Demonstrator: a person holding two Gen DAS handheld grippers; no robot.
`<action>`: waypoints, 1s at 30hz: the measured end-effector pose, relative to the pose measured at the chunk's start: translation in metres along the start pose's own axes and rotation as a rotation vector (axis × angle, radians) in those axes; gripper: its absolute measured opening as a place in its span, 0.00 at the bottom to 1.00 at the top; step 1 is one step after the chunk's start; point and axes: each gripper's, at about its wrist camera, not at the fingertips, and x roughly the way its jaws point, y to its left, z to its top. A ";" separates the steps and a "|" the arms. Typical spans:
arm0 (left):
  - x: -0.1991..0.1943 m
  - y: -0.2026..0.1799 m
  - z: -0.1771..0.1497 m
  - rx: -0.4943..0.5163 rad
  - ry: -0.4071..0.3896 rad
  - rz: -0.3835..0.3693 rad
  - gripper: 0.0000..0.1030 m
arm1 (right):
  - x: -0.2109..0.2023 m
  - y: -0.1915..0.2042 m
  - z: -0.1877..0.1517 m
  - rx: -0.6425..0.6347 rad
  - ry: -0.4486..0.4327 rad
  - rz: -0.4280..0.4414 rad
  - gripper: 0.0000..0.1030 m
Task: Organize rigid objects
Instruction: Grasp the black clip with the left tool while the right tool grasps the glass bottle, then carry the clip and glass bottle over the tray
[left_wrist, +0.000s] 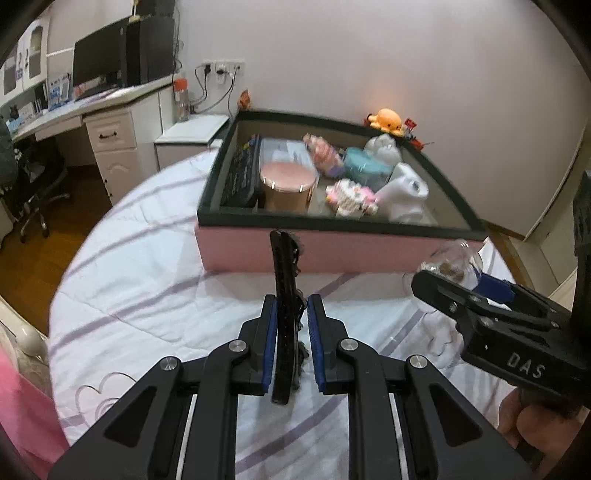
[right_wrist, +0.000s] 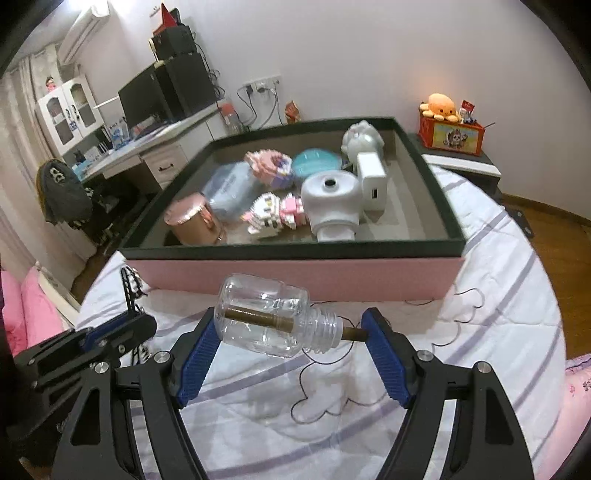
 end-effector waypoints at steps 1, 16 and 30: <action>-0.005 -0.001 0.004 0.004 -0.011 -0.003 0.15 | -0.006 0.000 0.002 -0.001 -0.010 0.003 0.75; -0.049 -0.009 0.086 0.052 -0.180 -0.046 0.15 | -0.058 0.000 0.072 -0.036 -0.175 0.028 0.75; 0.036 -0.032 0.139 0.067 -0.091 -0.136 0.15 | 0.003 -0.031 0.126 -0.045 -0.133 -0.040 0.75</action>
